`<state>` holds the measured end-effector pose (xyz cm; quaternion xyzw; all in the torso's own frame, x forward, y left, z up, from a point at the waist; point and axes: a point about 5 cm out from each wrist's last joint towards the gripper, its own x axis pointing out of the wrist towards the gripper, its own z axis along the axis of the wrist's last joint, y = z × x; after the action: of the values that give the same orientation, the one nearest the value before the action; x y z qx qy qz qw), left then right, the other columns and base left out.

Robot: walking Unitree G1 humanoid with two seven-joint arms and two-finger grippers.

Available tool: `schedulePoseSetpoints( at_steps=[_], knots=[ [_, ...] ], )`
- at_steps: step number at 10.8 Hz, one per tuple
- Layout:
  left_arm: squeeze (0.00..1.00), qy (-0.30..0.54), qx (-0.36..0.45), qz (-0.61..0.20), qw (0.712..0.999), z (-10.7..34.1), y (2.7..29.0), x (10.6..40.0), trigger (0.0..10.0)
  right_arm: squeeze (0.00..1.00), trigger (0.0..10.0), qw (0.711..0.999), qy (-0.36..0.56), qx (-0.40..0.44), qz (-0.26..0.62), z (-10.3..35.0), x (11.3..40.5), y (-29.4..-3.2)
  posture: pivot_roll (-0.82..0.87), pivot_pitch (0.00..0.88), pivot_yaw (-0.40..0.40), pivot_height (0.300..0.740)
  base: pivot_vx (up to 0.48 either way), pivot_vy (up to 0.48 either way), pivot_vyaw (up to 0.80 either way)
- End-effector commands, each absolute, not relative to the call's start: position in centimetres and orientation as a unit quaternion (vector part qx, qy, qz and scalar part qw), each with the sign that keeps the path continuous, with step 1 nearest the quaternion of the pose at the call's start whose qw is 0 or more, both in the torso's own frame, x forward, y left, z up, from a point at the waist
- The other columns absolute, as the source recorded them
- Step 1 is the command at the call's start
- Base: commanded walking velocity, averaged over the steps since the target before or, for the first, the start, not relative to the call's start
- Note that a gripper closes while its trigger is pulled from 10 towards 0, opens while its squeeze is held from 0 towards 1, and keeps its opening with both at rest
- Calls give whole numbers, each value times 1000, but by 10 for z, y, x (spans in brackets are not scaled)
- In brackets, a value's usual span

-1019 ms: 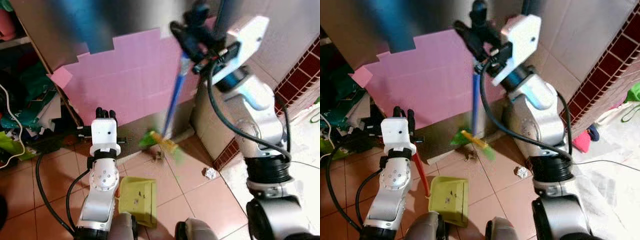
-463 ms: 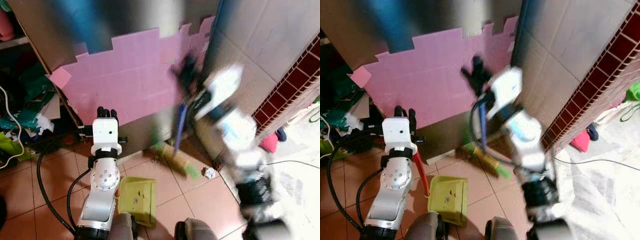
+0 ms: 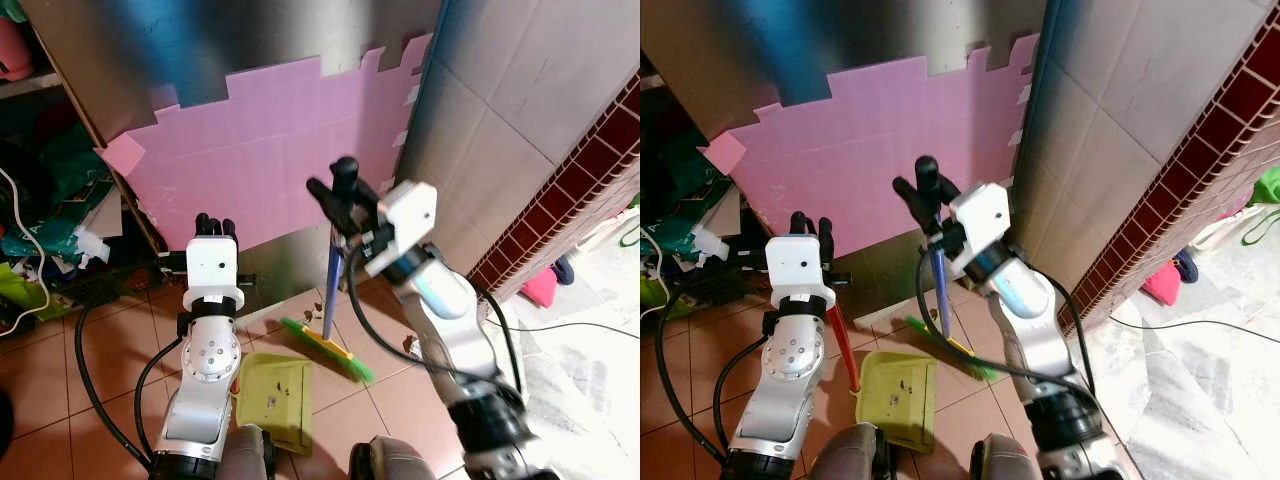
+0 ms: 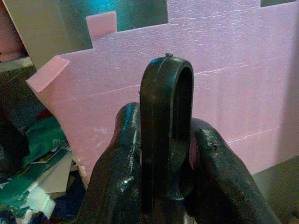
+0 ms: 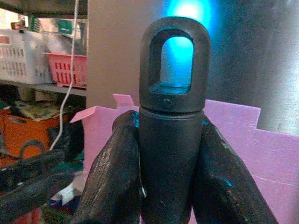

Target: Sweep floor

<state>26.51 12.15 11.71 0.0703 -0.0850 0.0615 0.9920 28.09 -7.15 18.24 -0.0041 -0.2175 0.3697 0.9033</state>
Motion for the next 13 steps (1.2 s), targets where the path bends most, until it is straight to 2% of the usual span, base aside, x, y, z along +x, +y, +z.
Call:
schedulePoseSetpoints(
  at_steps=[1,4,5,7,8,9,10,12,13],
  knots=[
    [0,-93,69,63,991,119,119,266,10000,0,10000,888,-237,-5,395,195,274,-73,-63,103,6,740,0,0,0],
    [0,-94,69,64,991,119,120,268,10000,0,10000,862,-201,0,466,208,265,-91,-80,88,7,740,0,0,0],
    [0,-95,69,64,991,119,120,269,10000,0,10000,866,-216,-21,451,217,270,-99,-86,85,9,740,0,0,0],
    [0,-96,61,57,992,120,116,272,10000,0,10000,890,-287,-81,346,245,297,-112,-97,83,10,740,0,0,0],
    [0,-76,31,71,994,117,116,272,10000,0,10000,879,-311,-124,338,249,304,-105,-82,94,6,740,0,0,0],
    [0,-62,38,97,993,113,121,273,10000,0,10000,877,-315,-130,339,247,310,-99,-71,104,3,740,0,0,0],
    [0,-58,100,154,981,110,129,274,10000,0,10000,873,-320,-133,344,243,318,-90,-55,127,-1,740,0,0,0],
    [0,-43,156,235,958,102,138,276,10000,0,10000,873,-313,-123,353,232,327,-80,-48,147,-7,740,0,0,0],
    [0,-45,139,223,964,103,134,279,10000,0,10000,880,-298,-106,353,223,330,-76,-43,158,-8,740,0,0,0]
  ],
)
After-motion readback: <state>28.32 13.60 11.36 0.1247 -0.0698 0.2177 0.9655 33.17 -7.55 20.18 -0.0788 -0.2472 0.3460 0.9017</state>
